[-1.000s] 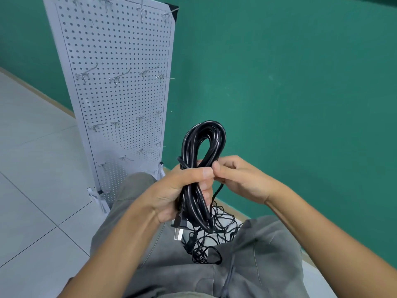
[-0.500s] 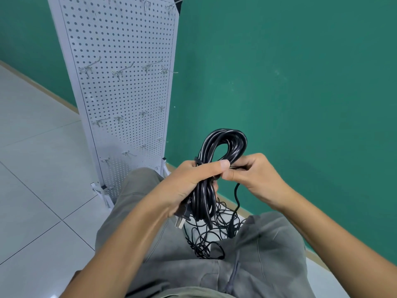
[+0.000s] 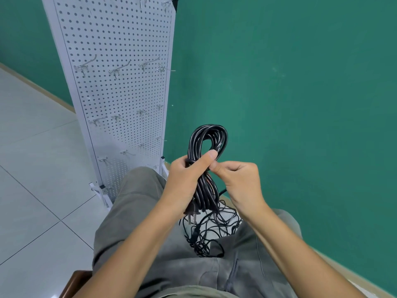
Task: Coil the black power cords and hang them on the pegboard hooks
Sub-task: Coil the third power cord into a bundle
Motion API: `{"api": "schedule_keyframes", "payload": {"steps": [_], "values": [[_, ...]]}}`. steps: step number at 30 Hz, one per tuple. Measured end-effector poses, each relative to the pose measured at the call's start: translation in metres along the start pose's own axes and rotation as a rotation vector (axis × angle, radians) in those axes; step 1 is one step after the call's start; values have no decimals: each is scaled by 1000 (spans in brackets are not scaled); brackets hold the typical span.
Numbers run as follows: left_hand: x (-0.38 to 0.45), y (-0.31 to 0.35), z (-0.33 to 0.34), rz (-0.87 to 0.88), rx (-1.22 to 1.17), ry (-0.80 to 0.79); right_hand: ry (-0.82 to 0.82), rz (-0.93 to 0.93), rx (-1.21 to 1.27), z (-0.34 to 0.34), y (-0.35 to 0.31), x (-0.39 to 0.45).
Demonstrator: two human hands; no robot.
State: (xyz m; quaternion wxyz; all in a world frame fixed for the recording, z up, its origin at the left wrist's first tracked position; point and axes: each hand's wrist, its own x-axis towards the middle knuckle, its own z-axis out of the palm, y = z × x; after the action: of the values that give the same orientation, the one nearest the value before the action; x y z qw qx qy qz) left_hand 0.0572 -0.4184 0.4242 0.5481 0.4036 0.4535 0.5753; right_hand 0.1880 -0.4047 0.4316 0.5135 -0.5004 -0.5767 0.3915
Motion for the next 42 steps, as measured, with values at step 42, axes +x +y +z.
{"api": "schedule_keyframes", "payload": {"steps": [42], "values": [[-5,3,-9,187,483,-519,-935,-35,-866,5,-133,72]]}}
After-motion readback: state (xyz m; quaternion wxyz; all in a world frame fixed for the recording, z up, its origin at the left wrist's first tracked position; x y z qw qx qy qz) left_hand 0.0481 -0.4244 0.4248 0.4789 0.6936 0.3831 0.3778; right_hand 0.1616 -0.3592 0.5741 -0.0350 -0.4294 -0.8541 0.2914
